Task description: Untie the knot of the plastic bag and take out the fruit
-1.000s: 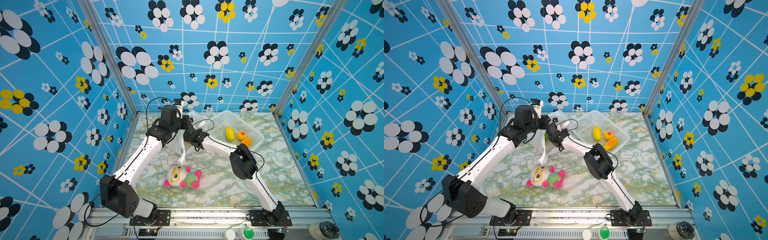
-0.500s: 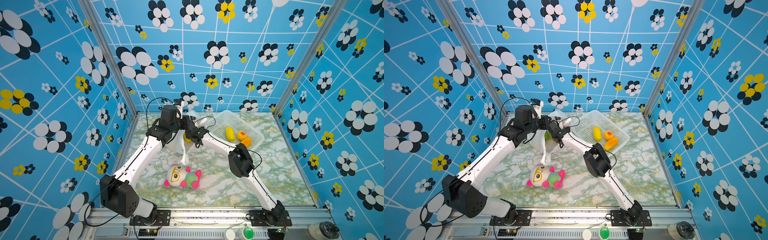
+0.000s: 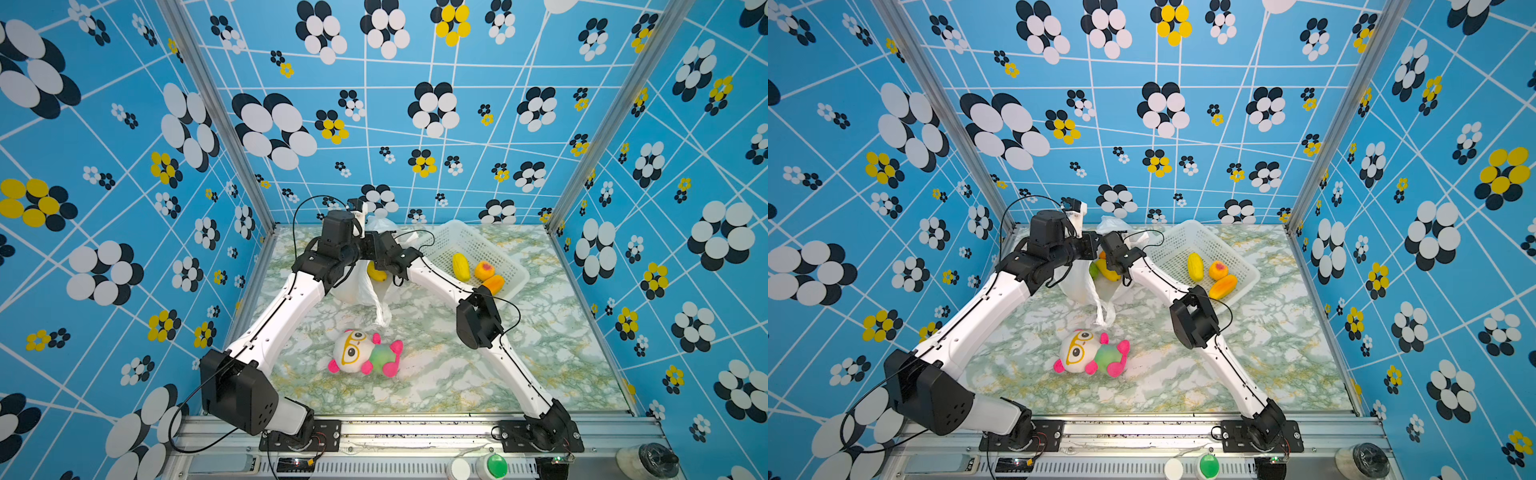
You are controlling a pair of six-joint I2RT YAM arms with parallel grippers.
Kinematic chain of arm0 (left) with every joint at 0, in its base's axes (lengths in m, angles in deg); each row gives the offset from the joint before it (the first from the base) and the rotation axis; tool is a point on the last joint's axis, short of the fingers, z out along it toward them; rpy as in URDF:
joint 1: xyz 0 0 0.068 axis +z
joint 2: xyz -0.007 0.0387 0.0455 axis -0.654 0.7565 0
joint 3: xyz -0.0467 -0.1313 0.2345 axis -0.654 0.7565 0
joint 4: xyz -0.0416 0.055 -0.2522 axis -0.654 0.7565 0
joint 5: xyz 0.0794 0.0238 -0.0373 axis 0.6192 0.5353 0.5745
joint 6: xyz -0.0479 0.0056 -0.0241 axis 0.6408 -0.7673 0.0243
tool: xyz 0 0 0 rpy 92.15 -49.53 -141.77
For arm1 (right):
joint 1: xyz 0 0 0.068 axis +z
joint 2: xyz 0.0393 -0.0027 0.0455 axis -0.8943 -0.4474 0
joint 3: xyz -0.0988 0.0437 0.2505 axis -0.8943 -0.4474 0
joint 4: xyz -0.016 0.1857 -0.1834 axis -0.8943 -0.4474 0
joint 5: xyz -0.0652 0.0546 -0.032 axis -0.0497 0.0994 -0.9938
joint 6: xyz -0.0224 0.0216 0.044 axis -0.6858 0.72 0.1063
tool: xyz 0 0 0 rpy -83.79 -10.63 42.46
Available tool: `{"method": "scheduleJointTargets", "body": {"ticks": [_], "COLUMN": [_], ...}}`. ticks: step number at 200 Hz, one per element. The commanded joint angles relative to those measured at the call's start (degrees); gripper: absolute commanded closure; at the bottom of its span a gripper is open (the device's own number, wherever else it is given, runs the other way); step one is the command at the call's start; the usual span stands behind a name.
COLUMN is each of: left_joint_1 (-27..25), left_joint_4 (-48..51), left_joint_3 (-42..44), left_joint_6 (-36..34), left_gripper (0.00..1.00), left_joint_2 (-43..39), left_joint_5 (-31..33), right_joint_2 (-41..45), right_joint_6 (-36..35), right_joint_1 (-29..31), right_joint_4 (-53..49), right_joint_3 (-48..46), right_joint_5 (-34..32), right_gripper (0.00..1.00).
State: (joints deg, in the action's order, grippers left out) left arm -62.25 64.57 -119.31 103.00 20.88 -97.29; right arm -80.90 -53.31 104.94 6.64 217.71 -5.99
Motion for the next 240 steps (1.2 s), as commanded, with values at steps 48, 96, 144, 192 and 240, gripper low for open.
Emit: {"method": "scheduleJointTargets", "body": {"ticks": [48, 96, 144, 192, 240], "left_joint_1": [-0.3, -0.29, -0.15, 0.81, 1.14], "left_joint_4": [-0.81, -0.69, -2.29, -7.59, -8.69], "left_joint_3": [-1.69, -1.98, -0.01, 4.36, 5.15], "left_joint_6": [-0.32, -0.5, -0.27, 0.26, 0.14], "left_gripper": [1.0, 1.0, 1.0, 1.0, 1.0], "left_joint_2": [-0.94, -0.57, -2.05, -4.05, -5.05], "left_joint_5": [-0.18, 0.62, 3.56, 6.51, 3.92], "right_joint_2": [4.69, 21.07, 34.76, 37.48, 30.43], "right_joint_6": [-0.95, -2.04, -0.8, 0.92, 5.3], "right_joint_1": [-0.87, 1.18, 4.13, 8.23, 14.09], "right_joint_4": [6.99, 23.63, 38.33, 44.95, 45.11], "right_joint_3": [-12.25, -34.72, -54.03, -60.85, -56.67], "right_joint_5": [4.08, 3.85, 2.34, -0.56, -2.45], "right_gripper": [0.5, 0.58, 0.66, 0.7, 0.66]}}
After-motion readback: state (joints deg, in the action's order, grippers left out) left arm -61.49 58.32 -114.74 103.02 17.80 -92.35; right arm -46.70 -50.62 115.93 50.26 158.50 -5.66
